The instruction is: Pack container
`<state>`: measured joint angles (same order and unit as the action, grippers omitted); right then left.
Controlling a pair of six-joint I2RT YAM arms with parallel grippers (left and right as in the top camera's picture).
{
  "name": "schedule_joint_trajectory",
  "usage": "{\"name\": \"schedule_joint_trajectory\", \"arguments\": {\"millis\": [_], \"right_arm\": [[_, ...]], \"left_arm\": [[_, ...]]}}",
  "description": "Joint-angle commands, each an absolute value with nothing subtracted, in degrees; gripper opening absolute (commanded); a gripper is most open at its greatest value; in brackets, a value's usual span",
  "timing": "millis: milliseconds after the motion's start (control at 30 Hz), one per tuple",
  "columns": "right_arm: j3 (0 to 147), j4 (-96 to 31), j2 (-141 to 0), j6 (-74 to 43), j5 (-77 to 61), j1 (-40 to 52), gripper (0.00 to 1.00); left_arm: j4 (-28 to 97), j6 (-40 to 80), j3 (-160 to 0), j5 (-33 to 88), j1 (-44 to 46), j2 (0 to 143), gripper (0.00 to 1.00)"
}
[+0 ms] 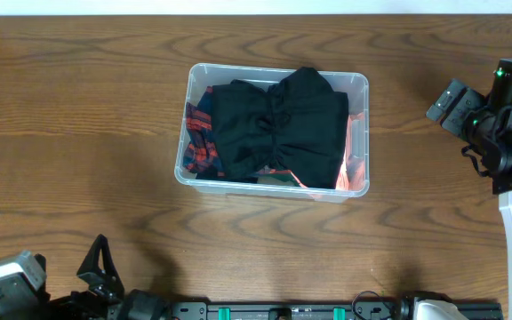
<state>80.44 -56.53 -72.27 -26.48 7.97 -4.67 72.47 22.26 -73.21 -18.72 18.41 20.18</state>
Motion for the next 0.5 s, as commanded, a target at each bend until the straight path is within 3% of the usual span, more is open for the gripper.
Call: {"name": "schedule_joint_trajectory", "arguments": {"millis": [0,467], "right_arm": [[80.9,-56.6,-72.1,-26.3,8.6,-5.0,0.99],[80.9,-56.6,-72.1,-26.3,8.6,-5.0,0.99]], "left_arm": [[69.9,20.4,-70.2,-20.4,18.2,20.6,0.98],[44.9,10.6,-45.8,-19.9,18.2,20.4,0.98]]}}
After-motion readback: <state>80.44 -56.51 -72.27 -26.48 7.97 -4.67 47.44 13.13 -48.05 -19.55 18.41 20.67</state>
